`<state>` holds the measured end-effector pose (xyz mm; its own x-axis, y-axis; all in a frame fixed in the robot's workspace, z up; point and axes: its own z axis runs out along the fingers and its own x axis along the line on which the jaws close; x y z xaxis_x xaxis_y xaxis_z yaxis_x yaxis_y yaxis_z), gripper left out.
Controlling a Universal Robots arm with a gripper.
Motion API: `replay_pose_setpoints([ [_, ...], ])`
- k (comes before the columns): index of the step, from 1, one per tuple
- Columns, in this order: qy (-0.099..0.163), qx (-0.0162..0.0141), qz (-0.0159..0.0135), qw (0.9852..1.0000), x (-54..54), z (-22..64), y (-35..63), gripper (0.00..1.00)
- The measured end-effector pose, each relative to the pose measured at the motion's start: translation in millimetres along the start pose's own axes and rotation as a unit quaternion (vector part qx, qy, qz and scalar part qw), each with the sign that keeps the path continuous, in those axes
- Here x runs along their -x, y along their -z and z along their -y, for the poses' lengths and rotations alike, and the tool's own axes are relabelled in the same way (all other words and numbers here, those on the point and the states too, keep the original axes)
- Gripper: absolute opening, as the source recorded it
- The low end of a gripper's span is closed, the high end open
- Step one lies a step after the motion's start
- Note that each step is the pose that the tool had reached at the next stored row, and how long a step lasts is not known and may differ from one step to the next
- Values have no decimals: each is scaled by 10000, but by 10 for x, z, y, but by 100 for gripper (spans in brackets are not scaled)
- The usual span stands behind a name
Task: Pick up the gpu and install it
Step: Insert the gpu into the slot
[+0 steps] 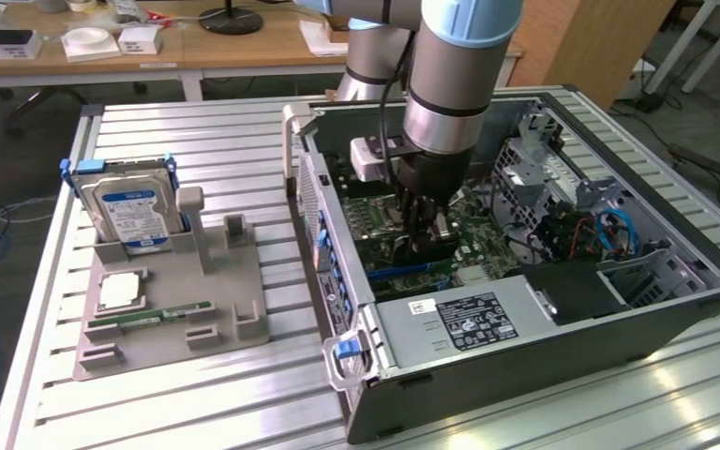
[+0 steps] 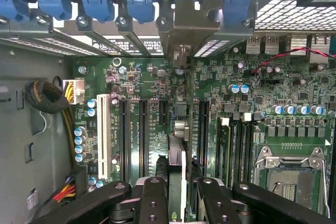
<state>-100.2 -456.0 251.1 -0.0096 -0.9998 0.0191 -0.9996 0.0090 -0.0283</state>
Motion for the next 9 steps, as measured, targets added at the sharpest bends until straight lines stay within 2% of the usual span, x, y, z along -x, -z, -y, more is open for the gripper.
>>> replay_pose_setpoints([
  [9, 0, -12, 0, 10000, 0, 0, 1, 26],
])
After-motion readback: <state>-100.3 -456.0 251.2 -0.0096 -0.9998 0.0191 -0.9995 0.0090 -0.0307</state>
